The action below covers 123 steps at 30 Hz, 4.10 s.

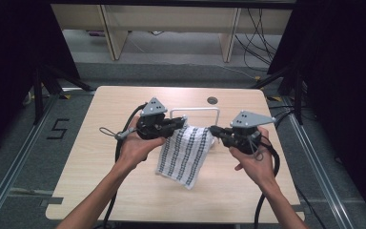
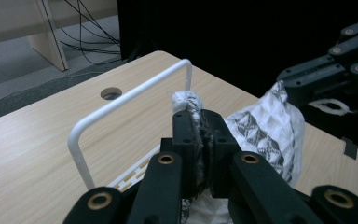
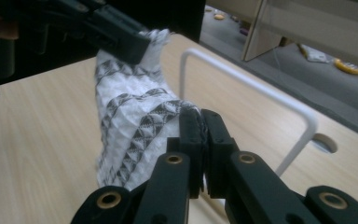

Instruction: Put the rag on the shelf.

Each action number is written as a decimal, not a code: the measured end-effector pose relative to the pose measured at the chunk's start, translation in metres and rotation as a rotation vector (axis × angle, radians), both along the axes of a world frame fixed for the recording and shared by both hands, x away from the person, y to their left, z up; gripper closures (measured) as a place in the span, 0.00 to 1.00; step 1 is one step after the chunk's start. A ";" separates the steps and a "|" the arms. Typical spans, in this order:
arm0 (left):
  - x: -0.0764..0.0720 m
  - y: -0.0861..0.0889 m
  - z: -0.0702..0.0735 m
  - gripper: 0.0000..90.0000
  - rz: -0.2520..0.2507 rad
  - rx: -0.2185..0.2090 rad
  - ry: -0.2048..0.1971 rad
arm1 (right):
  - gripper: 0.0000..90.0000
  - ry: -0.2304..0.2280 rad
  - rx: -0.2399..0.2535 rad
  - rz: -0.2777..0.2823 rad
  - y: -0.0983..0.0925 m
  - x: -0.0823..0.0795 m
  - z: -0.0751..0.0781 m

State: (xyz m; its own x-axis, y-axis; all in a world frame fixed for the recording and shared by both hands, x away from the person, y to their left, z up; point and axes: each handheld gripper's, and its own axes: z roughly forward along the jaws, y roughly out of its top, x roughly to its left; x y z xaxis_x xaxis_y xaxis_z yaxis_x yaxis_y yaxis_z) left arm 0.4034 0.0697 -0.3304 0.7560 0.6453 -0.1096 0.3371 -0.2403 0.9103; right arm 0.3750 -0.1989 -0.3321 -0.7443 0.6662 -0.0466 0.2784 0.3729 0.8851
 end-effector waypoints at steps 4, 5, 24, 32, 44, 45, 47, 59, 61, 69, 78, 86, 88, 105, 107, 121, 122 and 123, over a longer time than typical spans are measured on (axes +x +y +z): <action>0.005 -0.004 0.010 0.94 0.014 -0.013 0.003 | 0.99 -0.020 -0.010 -0.011 -0.004 0.009 0.015; 0.007 -0.005 0.013 0.94 0.020 -0.017 -0.001 | 0.99 -0.038 -0.012 -0.025 -0.005 0.013 0.021; 0.033 -0.009 0.046 0.93 0.073 -0.073 -0.013 | 0.99 -0.066 0.012 -0.066 -0.005 0.047 0.061; 0.047 -0.014 0.053 0.93 0.096 -0.082 -0.019 | 0.99 -0.070 0.002 -0.088 -0.004 0.062 0.073; 0.070 -0.016 0.069 0.93 0.137 -0.080 -0.018 | 0.99 -0.076 0.006 -0.114 0.000 0.086 0.089; 0.074 -0.016 0.071 0.93 0.145 -0.082 -0.017 | 0.99 -0.072 0.007 -0.120 0.001 0.091 0.091; 0.078 -0.016 0.072 0.93 0.152 -0.082 -0.016 | 0.99 -0.070 0.011 -0.123 0.002 0.097 0.091; 0.111 -0.022 0.063 0.93 0.202 -0.080 0.027 | 0.99 -0.021 0.019 -0.189 0.006 0.129 0.083; 0.116 -0.024 0.060 0.93 0.215 -0.082 0.037 | 0.99 -0.007 0.015 -0.201 0.005 0.135 0.081; 0.134 -0.030 0.047 0.92 0.244 -0.075 0.081 | 0.98 0.045 0.024 -0.233 0.002 0.154 0.069; 0.148 -0.033 0.036 0.91 0.271 -0.077 0.107 | 0.98 0.088 0.033 -0.257 0.004 0.170 0.053; 0.156 -0.031 0.024 0.89 0.280 -0.045 0.141 | 0.97 0.138 0.018 -0.277 0.009 0.183 0.038; 0.158 -0.030 0.022 0.88 0.279 -0.030 0.150 | 0.97 0.147 0.008 -0.280 0.011 0.186 0.033; 0.166 -0.030 -0.010 0.66 0.282 0.105 0.229 | 0.85 0.257 -0.033 -0.318 0.012 0.197 0.002; 0.166 -0.030 -0.011 0.61 0.281 0.126 0.234 | 0.84 0.263 -0.014 -0.324 0.012 0.197 -0.001; 0.157 -0.015 -0.002 0.52 0.324 0.113 0.209 | 0.81 0.245 0.011 -0.308 0.006 0.194 -0.001; 0.157 -0.015 -0.002 0.51 0.324 0.113 0.209 | 0.81 0.245 0.011 -0.308 0.006 0.194 -0.001; 0.155 -0.012 0.000 0.51 0.323 0.106 0.206 | 0.81 0.256 0.019 -0.319 0.006 0.192 -0.001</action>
State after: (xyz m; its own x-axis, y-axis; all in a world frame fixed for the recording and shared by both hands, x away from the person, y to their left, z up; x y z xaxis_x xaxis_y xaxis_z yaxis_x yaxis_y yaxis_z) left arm 0.5588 0.0573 -0.3301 0.4813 0.8623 -0.1576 0.5838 -0.1812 0.7914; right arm 0.5673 -0.1930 -0.3327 -0.4859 0.8645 0.1285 0.5899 0.2160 0.7780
